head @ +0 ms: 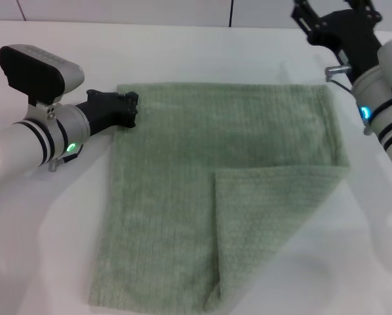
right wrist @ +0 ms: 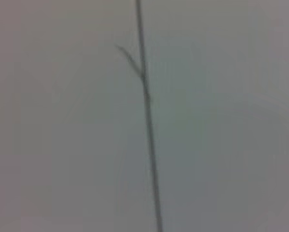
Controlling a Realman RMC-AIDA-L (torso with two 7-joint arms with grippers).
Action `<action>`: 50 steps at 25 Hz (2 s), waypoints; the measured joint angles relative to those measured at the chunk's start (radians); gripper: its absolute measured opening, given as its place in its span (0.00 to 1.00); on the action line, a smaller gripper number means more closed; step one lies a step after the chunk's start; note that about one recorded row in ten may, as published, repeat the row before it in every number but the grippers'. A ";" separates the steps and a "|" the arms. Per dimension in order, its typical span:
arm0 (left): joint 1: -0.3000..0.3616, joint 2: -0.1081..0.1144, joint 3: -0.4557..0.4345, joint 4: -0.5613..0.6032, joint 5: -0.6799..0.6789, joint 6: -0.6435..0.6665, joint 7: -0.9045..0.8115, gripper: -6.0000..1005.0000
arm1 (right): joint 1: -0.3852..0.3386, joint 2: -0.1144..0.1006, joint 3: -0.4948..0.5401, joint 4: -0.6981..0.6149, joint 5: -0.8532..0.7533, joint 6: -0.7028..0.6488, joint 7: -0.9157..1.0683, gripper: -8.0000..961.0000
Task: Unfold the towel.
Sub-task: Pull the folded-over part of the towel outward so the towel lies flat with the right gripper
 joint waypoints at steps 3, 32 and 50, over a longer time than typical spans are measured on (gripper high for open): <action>0.002 0.002 0.000 -0.005 0.000 0.000 0.000 0.00 | -0.035 -0.009 0.135 -0.069 -0.343 0.121 0.237 0.86; 0.000 0.004 0.000 -0.008 0.000 -0.002 0.000 0.00 | 0.038 -0.145 0.804 -0.069 -2.135 -0.462 1.775 0.86; 0.004 0.004 0.000 -0.008 0.000 0.000 0.000 0.00 | 0.199 -0.206 0.911 -0.042 -2.393 -0.651 2.051 0.86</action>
